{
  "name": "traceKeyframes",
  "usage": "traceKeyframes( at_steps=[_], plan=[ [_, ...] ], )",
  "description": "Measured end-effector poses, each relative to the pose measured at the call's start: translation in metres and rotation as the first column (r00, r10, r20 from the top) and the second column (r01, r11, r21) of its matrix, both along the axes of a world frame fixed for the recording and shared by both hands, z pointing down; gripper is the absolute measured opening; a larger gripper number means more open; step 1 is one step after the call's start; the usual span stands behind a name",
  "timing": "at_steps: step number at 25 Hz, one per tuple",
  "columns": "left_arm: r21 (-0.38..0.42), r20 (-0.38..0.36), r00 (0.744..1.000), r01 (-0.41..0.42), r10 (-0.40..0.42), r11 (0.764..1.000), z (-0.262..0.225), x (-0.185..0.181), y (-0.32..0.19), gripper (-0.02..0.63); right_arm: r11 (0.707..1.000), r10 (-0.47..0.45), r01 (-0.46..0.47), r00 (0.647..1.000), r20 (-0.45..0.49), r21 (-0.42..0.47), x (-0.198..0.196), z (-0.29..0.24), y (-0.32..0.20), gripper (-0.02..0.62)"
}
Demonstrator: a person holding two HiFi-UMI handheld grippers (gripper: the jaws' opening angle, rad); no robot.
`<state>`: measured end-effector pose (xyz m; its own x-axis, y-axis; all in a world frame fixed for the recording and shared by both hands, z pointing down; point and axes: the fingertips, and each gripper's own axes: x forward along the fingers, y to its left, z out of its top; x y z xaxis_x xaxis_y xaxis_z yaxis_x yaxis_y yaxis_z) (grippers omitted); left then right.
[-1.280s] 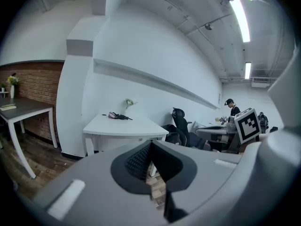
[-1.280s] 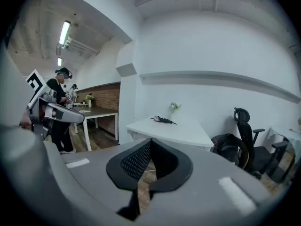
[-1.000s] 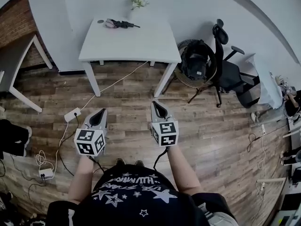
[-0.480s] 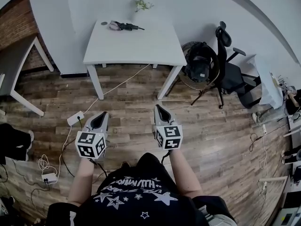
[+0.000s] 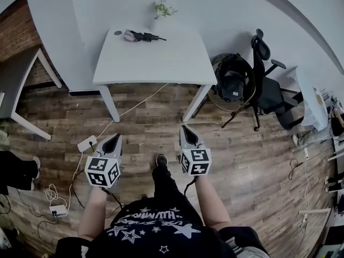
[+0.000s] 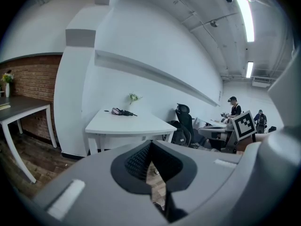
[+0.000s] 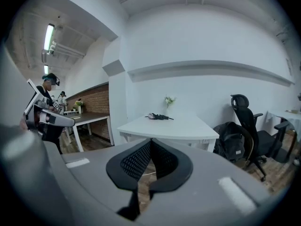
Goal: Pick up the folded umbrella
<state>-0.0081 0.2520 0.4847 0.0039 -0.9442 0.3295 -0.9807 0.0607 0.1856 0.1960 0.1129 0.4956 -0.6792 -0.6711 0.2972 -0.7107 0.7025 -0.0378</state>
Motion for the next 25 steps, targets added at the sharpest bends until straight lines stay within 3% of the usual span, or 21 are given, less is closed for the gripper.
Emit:
traceKeyframes(
  at_steps=[14,25],
  plan=[
    [-0.039,0.026,0.999,0.043,-0.042,0.998,0.003,-0.032,-0.162,0.003,0.998,-0.059,0.06,0.998,0.038,-0.026,-0.047,0.004,-0.18,0.017],
    [-0.031,0.035,0.994,0.107,-0.106,0.994,-0.005,-0.043,-0.259,0.003,0.989,-0.143,0.145,0.988,0.058,-0.035,-0.076,0.001,-0.281,0.017]
  ],
)
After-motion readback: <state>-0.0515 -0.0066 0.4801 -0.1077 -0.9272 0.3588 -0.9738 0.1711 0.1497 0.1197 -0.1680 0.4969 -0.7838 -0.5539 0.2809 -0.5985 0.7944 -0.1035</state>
